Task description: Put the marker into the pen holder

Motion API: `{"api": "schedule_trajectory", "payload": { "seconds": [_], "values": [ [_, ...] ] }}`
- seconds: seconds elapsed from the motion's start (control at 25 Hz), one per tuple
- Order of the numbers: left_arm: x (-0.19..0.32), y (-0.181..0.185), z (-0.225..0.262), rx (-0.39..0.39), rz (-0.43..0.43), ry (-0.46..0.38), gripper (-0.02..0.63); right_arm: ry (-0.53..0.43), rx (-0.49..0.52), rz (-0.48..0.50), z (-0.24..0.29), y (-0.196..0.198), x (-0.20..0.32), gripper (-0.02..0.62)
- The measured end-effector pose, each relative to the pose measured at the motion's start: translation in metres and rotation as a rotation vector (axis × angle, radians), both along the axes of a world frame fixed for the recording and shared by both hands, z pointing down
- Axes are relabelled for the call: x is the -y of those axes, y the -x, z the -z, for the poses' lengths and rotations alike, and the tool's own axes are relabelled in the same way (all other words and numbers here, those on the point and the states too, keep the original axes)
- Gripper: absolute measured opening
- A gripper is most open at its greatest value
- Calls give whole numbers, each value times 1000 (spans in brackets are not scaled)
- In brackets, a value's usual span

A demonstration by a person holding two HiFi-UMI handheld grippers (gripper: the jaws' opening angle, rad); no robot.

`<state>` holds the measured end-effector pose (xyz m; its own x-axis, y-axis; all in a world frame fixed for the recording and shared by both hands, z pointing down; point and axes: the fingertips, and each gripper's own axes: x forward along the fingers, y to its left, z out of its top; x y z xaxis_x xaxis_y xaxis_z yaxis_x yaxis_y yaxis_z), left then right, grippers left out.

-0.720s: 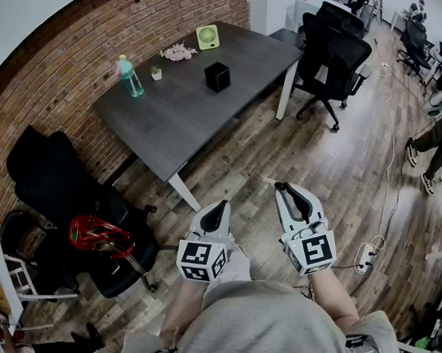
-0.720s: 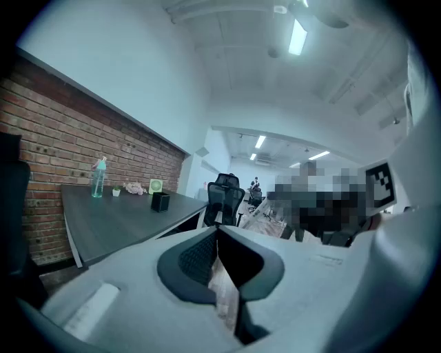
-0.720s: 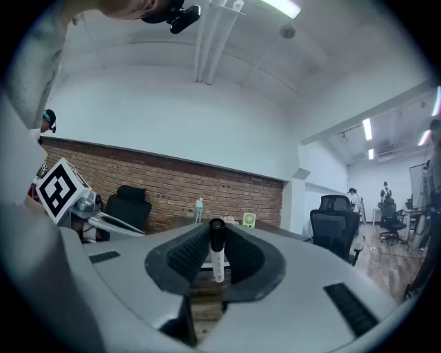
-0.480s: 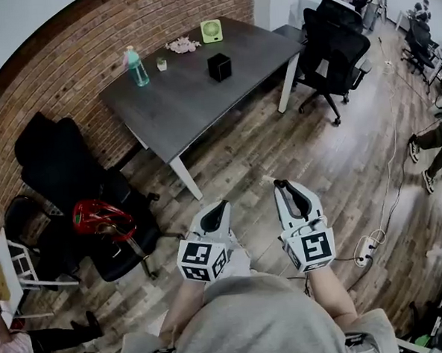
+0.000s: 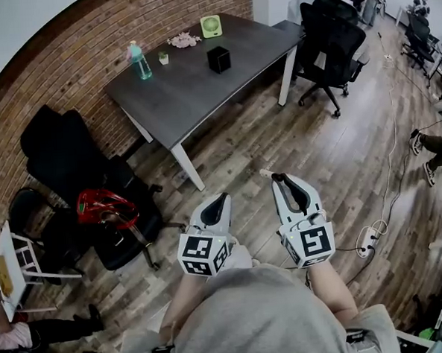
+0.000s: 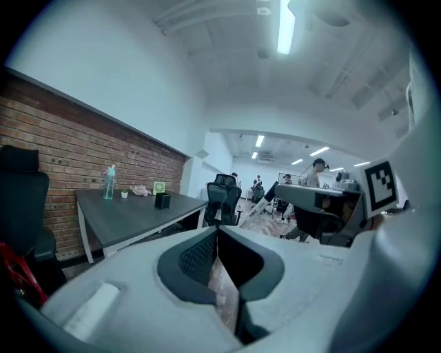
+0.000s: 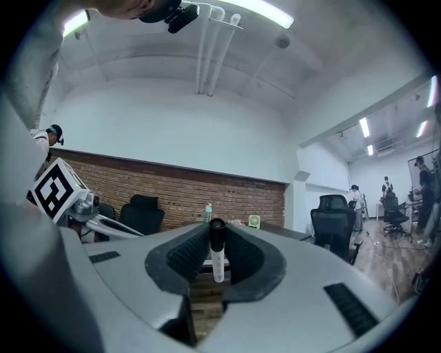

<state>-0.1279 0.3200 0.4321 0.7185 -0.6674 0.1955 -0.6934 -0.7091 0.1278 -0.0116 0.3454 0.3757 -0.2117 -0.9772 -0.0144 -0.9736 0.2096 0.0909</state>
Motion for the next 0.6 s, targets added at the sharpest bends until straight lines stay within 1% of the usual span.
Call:
{"api": "schedule_trajectory", "payload": {
  "seconds": [0.16,0.32,0.6],
  "values": [
    [-11,1,0,0,-4,0,18,-6,-2,-6,1,1,-11,71],
    [-18,1,0,-19,-2,10,18,-14,-5,1,2,2,-19,71],
    [-24,0,2,-20,-11,13,18,-11,23,2,4,2,-23,71]
  ]
}}
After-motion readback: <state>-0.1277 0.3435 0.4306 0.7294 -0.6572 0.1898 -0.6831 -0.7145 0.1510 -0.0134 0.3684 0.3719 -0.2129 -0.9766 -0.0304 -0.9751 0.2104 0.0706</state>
